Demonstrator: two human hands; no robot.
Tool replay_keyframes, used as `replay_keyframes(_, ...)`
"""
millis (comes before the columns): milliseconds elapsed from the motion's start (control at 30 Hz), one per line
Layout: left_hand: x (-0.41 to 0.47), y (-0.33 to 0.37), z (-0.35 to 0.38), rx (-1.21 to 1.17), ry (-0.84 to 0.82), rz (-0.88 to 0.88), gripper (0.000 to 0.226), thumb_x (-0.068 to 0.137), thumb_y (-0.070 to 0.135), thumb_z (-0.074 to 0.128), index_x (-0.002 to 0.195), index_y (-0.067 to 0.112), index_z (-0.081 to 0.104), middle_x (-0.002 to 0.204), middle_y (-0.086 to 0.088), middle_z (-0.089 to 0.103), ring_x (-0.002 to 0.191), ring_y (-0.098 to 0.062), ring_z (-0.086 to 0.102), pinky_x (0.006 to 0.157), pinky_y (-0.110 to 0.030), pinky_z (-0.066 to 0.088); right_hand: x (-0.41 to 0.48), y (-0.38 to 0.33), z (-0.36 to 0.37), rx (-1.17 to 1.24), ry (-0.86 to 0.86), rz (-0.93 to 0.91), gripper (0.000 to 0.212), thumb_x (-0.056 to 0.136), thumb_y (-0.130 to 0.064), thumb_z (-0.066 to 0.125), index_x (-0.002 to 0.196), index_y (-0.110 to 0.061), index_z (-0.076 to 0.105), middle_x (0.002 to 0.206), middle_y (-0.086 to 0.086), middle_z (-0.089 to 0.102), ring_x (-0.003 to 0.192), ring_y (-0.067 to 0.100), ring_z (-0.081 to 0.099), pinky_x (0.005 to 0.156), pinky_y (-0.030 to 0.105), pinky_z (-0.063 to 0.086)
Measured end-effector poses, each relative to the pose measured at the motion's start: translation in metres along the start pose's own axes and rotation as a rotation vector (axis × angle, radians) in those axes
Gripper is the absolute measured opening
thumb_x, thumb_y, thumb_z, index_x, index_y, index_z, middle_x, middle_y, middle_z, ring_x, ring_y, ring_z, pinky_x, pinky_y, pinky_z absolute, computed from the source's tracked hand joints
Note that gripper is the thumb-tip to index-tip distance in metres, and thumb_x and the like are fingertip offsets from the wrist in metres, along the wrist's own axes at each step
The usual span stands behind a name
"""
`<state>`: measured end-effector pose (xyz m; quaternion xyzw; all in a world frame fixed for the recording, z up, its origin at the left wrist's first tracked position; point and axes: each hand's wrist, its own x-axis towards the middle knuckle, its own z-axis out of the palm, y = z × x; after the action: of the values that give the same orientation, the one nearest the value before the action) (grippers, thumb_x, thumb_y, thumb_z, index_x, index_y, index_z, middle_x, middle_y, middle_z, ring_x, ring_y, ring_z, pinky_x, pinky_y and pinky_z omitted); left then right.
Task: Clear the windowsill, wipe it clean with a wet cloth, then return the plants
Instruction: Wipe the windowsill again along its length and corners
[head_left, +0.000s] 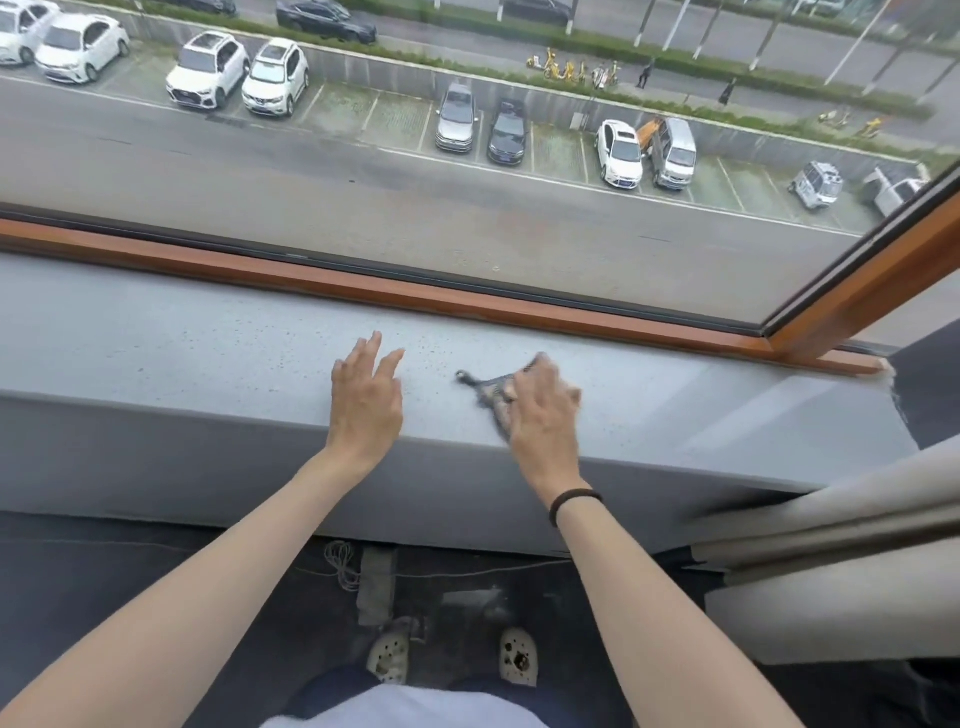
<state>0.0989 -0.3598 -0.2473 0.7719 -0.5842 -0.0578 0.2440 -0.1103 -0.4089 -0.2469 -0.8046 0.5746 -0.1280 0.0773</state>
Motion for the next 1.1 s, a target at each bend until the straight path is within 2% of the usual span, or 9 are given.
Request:
replay_keyframes(67,0.004,0.001,0.004,0.038,-0.004,-0.006,0.042,0.097,0.007,0.042,0.138,0.007,0.044,0.153,-0.016,0.026,0.143,-0.032,0.018,0.115,-0.046,0.012,0.014,0.026,-0.007,-0.070,-0.008,0.344,0.041,0.100,-0.034,0.033,0.141,-0.027,0.038,0.154,0.026,0.005,0.144,0.040,0.003,0.117,0.054,0.006)
replay_keyframes(133,0.008,0.004,0.008,0.096,-0.032,0.014,0.040,0.097,0.009,0.043,0.136,0.006,0.047,0.152,-0.017,0.028,0.142,-0.033,0.021,0.115,-0.047,0.014,0.027,0.015,0.000,-0.054,-0.001,0.456,0.042,0.099,-0.032,0.035,0.140,-0.024,0.038,0.153,0.028,0.011,0.143,0.041,0.008,0.116,0.055,0.006)
replay_keyframes(233,0.018,0.016,0.014,0.194,-0.064,0.015,0.038,0.095,0.011,0.043,0.133,0.007,0.050,0.151,-0.018,0.030,0.141,-0.033,0.023,0.113,-0.048,0.017,0.043,-0.029,0.019,0.031,0.048,0.010,0.044,0.096,-0.038,0.046,0.133,-0.014,0.044,0.144,0.012,0.036,0.133,0.030,0.033,0.113,0.047,0.024)
replay_keyframes(367,0.031,0.033,0.021,0.245,0.008,-0.084,0.044,0.090,0.004,0.046,0.134,0.004,0.046,0.149,-0.022,0.031,0.140,-0.035,0.025,0.111,-0.048,0.019,0.055,-0.045,0.016,0.199,-0.095,-0.351,0.057,0.087,0.007,0.041,0.141,-0.010,0.037,0.145,0.013,0.036,0.129,0.032,0.032,0.112,0.037,0.023)
replay_keyframes(500,0.031,0.045,0.029,0.206,0.071,-0.109,0.041,0.090,-0.001,0.046,0.131,-0.002,0.049,0.144,-0.026,0.038,0.135,-0.039,0.032,0.109,-0.052,0.025,0.061,0.041,-0.007,0.177,0.125,-0.039,0.045,0.091,0.005,0.045,0.133,-0.013,0.049,0.114,0.013,0.047,0.098,0.024,0.041,0.088,0.033,0.043)
replay_keyframes(667,0.044,0.090,0.041,0.209,-0.026,0.057,0.049,0.098,0.013,0.037,0.146,0.011,0.031,0.157,-0.010,0.017,0.145,-0.023,0.015,0.115,-0.050,0.015,0.073,0.128,-0.036,0.064,0.200,0.425,0.026,0.095,-0.012,0.050,0.120,-0.007,0.052,0.123,0.013,0.046,0.109,0.027,0.042,0.093,0.032,0.035)
replay_keyframes(867,0.085,0.115,0.044,0.273,-0.213,0.020,0.051,0.103,0.023,0.023,0.152,0.020,0.010,0.160,0.002,0.002,0.147,-0.014,0.002,0.116,-0.050,0.003,0.072,0.052,0.006,0.156,0.070,-0.215,0.039,0.081,-0.004,0.059,0.120,-0.008,0.063,0.126,0.014,0.054,0.107,0.031,0.043,0.094,0.031,0.029)
replay_keyframes(967,0.086,0.110,0.046,0.300,-0.279,0.013,0.049,0.104,0.027,0.022,0.151,0.020,0.012,0.160,0.002,0.005,0.147,-0.015,0.006,0.115,-0.052,0.003,0.073,0.076,-0.008,0.153,0.023,-0.160,0.036,0.089,-0.006,0.055,0.124,-0.012,0.061,0.129,0.014,0.050,0.110,0.035,0.043,0.099,0.036,0.035)
replay_keyframes(1100,0.092,0.106,0.042,0.287,-0.336,0.040,0.051,0.103,0.033,0.023,0.152,0.023,0.012,0.160,0.004,0.002,0.147,-0.014,0.003,0.114,-0.055,-0.001,0.063,0.174,-0.039,0.060,0.189,0.213,0.039,0.092,-0.002,0.049,0.129,-0.015,0.057,0.130,0.012,0.047,0.113,0.031,0.040,0.097,0.035,0.033)
